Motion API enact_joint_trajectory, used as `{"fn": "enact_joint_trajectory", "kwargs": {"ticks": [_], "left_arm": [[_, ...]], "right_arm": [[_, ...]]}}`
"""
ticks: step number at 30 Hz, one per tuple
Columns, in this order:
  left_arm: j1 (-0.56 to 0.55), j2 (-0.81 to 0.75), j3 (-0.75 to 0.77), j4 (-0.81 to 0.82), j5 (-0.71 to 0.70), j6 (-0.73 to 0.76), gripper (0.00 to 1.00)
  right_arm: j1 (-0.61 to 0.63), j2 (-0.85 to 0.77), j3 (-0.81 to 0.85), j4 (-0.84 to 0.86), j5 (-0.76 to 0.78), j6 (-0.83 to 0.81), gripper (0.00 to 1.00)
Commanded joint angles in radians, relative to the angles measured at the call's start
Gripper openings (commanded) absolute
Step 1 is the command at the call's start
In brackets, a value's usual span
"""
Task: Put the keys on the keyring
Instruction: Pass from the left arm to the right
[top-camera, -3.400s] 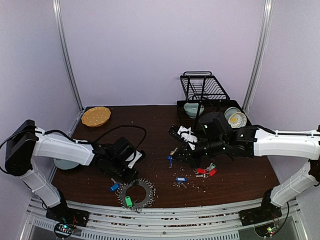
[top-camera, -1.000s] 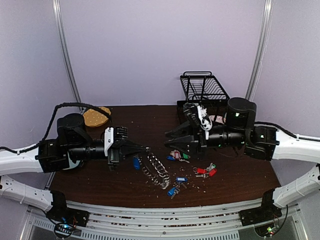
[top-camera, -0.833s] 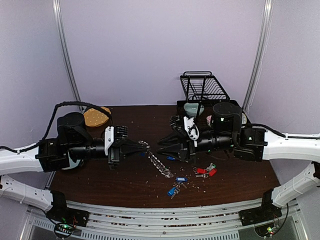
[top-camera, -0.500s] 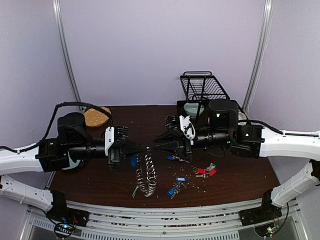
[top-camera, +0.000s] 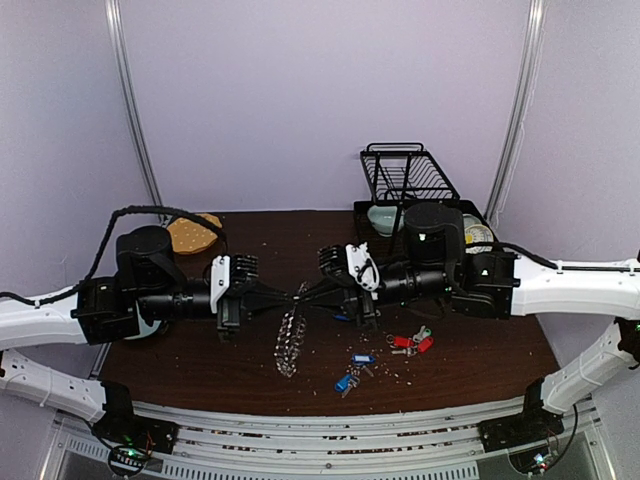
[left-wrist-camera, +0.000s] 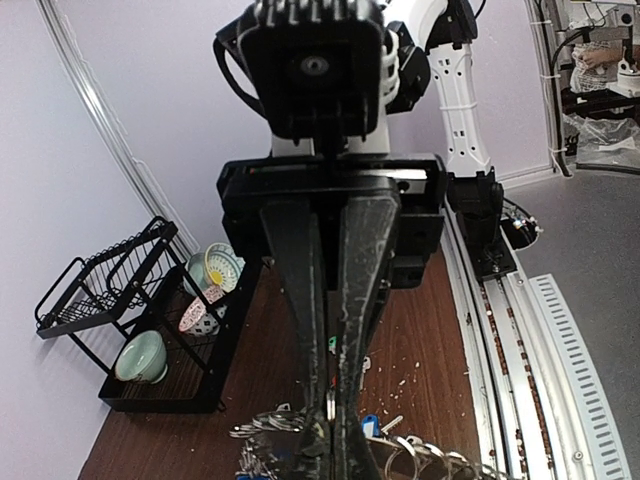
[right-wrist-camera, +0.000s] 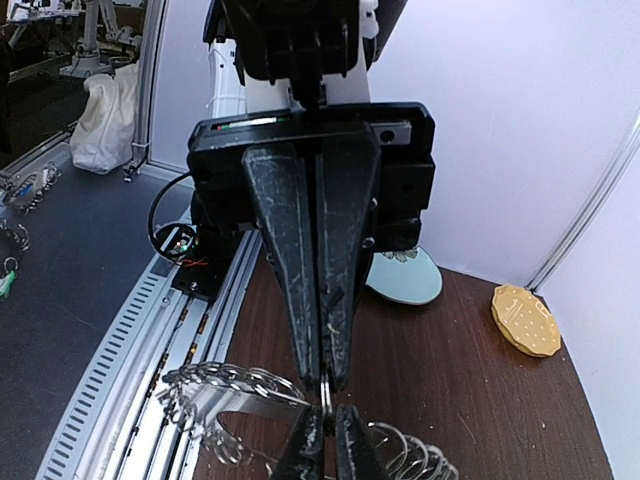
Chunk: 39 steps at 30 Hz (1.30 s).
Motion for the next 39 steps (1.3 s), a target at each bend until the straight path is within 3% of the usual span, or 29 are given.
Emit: {"fn": "enact_joint_trajectory", "kwargs": {"ticks": [1,5,9,11,13,19,24,28,35,39], "left_arm": [[-0.007,0.003,0.043,0.058,-0.002,0.008,0.00],[-0.007,0.003,0.045,0.052,-0.003,0.007,0.00],[-0.008,-0.013,0.034,0.070,-0.021,-0.007,0.00],[-0.007,-0.041,0.013,0.093,-0.046,-0.023,0.35],[-0.008,-0.079,-0.028,0.138,-0.071,-0.021,0.42],[-0.013,-0.027,-0.042,0.183,-0.104,-0.002,0.33],[-0.019,0.007,-0.077,0.345,-0.064,-0.009,0.25],[-0.036,0.032,-0.073,0.389,-0.051,-0.015,0.25],[-0.059,0.047,-0.091,0.506,-0.050,-0.025,0.24],[-0.066,0.073,-0.080,0.533,-0.041,-0.025,0.19]], "right_arm": [[0.008,0.005,0.035,0.020,0.002,-0.006,0.07],[0.010,0.010,0.041,0.014,-0.006,0.002,0.00],[0.003,-0.010,0.019,0.050,0.006,0.025,0.00],[-0.020,-0.043,-0.031,0.153,-0.028,0.085,0.00],[-0.048,-0.074,-0.096,0.315,-0.089,0.177,0.00],[-0.055,-0.082,-0.161,0.442,-0.159,0.257,0.00],[-0.055,-0.062,-0.197,0.631,-0.189,0.374,0.00],[-0.054,-0.053,-0.212,0.696,-0.150,0.398,0.00],[-0.049,-0.029,-0.216,0.743,-0.128,0.411,0.00],[-0.034,-0.026,-0.207,0.711,-0.079,0.370,0.00]]}}
